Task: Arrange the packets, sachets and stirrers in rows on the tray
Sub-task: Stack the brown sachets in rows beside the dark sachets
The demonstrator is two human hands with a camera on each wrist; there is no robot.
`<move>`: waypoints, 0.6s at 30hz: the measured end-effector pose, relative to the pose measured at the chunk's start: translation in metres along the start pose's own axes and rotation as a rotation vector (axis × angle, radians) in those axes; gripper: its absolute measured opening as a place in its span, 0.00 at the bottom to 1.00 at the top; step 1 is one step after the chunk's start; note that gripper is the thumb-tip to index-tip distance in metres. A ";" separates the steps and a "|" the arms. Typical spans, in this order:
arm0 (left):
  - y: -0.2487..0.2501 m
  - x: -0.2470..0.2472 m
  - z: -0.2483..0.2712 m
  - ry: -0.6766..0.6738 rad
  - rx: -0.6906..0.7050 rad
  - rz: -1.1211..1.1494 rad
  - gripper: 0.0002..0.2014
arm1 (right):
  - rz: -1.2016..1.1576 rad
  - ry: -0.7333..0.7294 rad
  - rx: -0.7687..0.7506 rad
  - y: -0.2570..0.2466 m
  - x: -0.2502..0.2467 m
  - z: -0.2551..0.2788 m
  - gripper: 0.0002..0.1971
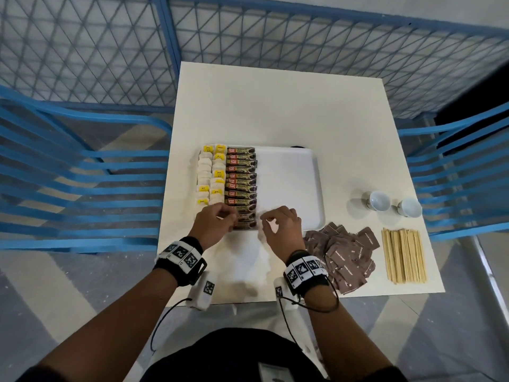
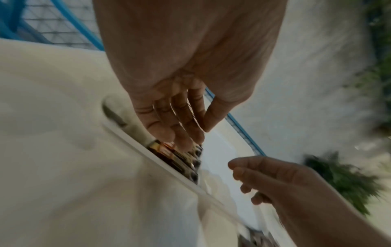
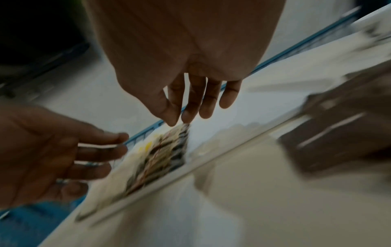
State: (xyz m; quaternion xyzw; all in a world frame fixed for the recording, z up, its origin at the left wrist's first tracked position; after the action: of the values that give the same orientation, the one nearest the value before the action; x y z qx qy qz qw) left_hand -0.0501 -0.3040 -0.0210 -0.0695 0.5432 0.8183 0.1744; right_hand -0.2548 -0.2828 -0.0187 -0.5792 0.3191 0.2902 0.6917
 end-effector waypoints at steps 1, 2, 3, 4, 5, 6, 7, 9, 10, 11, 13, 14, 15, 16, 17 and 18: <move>0.006 0.013 0.000 -0.030 0.031 -0.031 0.03 | -0.029 0.028 0.009 0.008 -0.012 0.003 0.06; 0.012 0.027 0.000 -0.066 0.073 -0.069 0.05 | -0.041 0.042 0.023 0.017 -0.025 0.007 0.07; 0.018 0.044 0.000 -0.112 0.115 -0.117 0.05 | -0.037 0.048 0.041 0.027 -0.039 0.011 0.07; 0.024 0.061 0.002 -0.168 0.159 -0.166 0.05 | -0.016 0.041 0.074 0.040 -0.052 0.015 0.08; 0.031 0.080 0.006 -0.230 0.202 -0.219 0.05 | 0.002 0.022 0.115 0.055 -0.064 0.018 0.08; 0.038 0.098 0.011 -0.285 0.247 -0.269 0.05 | 0.019 -0.015 0.167 0.070 -0.076 0.023 0.09; 0.043 0.116 0.016 -0.329 0.295 -0.318 0.05 | 0.045 -0.048 0.205 0.088 -0.085 0.026 0.09; 0.053 0.150 0.023 -0.390 0.390 -0.424 0.08 | 0.205 -0.084 0.269 0.120 -0.102 0.035 0.14; 0.057 0.165 0.026 -0.416 0.427 -0.472 0.10 | 0.306 -0.079 0.280 0.133 -0.109 0.039 0.20; 0.060 0.179 0.028 -0.438 0.455 -0.518 0.12 | 0.342 -0.080 0.292 0.148 -0.114 0.042 0.26; 0.063 0.204 0.030 -0.476 0.485 -0.629 0.20 | 0.298 -0.096 0.318 0.163 -0.123 0.047 0.33; 0.063 0.214 0.030 -0.487 0.492 -0.690 0.24 | 0.287 -0.112 0.320 0.169 -0.122 0.048 0.35; 0.063 0.222 0.030 -0.488 0.499 -0.742 0.28 | 0.284 -0.140 0.307 0.173 -0.121 0.047 0.36; 0.062 0.227 0.030 -0.483 0.497 -0.779 0.32 | 0.303 -0.165 0.299 0.173 -0.121 0.045 0.36; 0.061 0.232 0.030 -0.476 0.488 -0.803 0.34 | 0.307 -0.196 0.294 0.180 -0.115 0.042 0.37; 0.060 0.235 0.029 -0.468 0.478 -0.816 0.37 | 0.302 -0.227 0.298 0.185 -0.111 0.040 0.38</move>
State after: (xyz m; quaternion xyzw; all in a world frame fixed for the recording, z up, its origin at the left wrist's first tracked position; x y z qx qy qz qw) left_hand -0.2879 -0.2493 -0.0286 -0.0491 0.5901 0.5305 0.6066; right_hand -0.4632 -0.2168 -0.0417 -0.3800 0.3616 0.4032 0.7498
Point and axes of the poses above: each hand's wrist, its own z-axis away from the middle knuckle, its own x-axis out of the palm, y = z × x, the point moved 6 cm from there along -z, towards the middle knuckle, and after that the axes turned 5 degrees about x, right-handed, at the moved point
